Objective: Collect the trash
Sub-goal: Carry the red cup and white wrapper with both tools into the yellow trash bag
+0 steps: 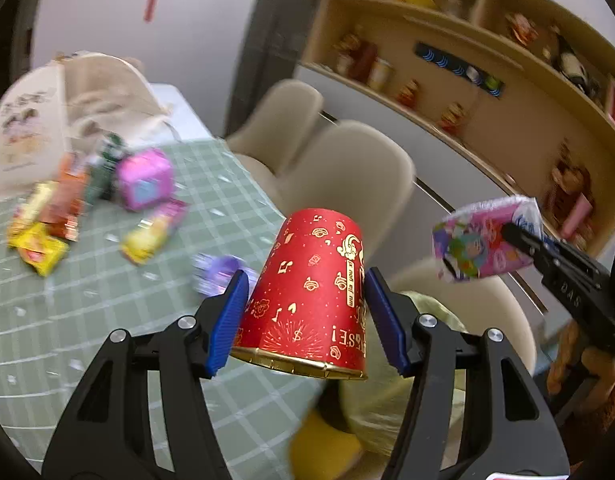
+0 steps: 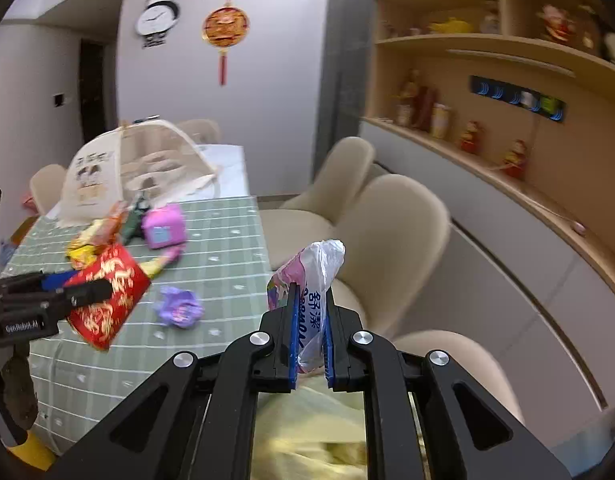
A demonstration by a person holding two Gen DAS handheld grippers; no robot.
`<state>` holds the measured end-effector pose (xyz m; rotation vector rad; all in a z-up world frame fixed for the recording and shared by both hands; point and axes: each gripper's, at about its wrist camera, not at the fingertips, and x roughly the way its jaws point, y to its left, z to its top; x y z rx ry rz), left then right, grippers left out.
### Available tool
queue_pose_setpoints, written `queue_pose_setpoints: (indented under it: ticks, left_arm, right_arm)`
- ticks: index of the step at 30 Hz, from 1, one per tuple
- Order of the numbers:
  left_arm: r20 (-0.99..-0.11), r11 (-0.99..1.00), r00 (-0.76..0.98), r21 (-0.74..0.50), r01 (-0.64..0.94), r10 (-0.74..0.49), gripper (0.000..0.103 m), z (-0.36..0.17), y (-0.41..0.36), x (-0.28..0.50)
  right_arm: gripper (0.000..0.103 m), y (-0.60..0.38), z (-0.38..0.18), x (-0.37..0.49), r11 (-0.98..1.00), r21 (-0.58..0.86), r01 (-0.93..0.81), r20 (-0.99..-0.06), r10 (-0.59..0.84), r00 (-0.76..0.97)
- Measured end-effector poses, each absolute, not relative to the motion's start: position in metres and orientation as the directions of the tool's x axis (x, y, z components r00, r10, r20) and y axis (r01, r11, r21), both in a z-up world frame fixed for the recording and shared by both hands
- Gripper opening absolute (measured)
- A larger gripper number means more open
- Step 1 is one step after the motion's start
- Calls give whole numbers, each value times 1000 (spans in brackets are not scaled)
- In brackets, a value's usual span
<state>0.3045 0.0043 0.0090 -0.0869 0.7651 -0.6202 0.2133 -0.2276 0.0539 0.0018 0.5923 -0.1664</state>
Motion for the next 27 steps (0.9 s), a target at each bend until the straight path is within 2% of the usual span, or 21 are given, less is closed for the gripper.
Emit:
queue_pose_setpoints:
  ticks: [13,22,27]
  left_arm:
    - [-675,690,328,-375,619,-661,57,-26,-134,274]
    - [-752,684,226,-376,625,-620,57,-75,-204,269]
    - [-816,724,209,-322,610,-539,57,-109,-228,269]
  right_arm:
    - [11,-325,34,140,946,-26,322,-562,-280,778]
    - [11,-363,13,108,935,5,354,-595,-281,753]
    - [11,-377,6,98,932,34,361,-601,-270,752]
